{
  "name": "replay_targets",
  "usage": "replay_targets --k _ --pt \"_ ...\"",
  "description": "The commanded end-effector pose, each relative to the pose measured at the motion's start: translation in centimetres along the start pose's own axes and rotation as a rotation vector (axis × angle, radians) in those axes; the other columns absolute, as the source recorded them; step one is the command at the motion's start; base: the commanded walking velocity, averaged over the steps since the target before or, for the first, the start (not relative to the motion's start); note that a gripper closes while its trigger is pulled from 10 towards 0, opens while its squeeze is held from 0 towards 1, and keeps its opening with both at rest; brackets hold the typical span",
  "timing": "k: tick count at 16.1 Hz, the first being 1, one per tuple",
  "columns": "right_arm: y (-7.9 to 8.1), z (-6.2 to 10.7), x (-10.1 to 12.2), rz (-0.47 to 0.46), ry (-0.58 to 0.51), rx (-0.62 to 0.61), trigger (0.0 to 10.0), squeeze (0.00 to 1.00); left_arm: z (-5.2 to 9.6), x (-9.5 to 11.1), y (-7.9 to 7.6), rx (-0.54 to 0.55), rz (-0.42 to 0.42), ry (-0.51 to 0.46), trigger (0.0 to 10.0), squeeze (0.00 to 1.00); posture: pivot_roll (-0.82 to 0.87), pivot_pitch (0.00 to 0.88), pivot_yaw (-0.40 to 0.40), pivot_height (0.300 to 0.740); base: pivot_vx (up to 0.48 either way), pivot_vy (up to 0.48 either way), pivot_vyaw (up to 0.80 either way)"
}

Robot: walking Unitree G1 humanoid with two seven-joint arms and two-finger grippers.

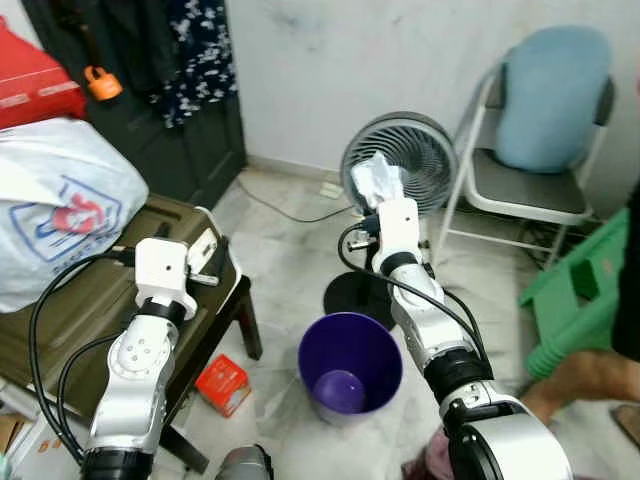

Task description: Clean up the room

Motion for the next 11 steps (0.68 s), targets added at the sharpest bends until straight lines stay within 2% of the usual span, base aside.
replay_targets --k 1,2,4,7,11 --pt "-0.9 0.0 -1.0 -0.018 0.073 -0.061 10.0 0.0 0.2 0.9 -0.4 -0.052 0.014 -0.024 10.0 0.0 0.1 0.0 -0.009 0.74 0.0 0.0 0.0" --pt "-1.2 0.2 -2.0 -0.043 0.133 -0.099 10.0 0.0 0.9 1.8 -1.0 -0.101 0.043 -0.056 10.0 0.0 0.11 0.0 -0.008 0.74 0.0 0.0 0.0" --pt "-1.2 0.5 -2.3 -0.085 0.137 -0.118 10.0 0.0 1.9 2.1 -1.9 -0.181 0.003 -0.058 10.0 0.0 0.13 0.0 0.003 0.74 0.0 0.0 0.0" --pt "-1.3 0.6 -3.1 -0.115 0.177 -0.163 10.0 0.0 4.7 0.7 -2.6 -0.293 -0.045 0.025 10.0 0.0 0.15 0.013 0.037 0.74 0.0 0.0 0.0" --pt "-1.3 1.0 -3.9 -0.149 0.23 -0.21 10.0 0.0 6.0 2.1 -2.5 -0.333 -0.08 0.033 10.0 0.0 0.2 0.068 0.093 0.74 0.0 0.0 0.0"
Point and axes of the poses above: a point about 5 cm out from each wrist's last joint towards the gripper, its own z axis pointing back from the gripper into the wrist, its own x axis along the axis of the wrist's last joint, y = z × x, the point moved 3 cm from there along -z, pointing out of the wrist towards the gripper, and after that the axes turned 1 degree about z, right-handed, at the moved point
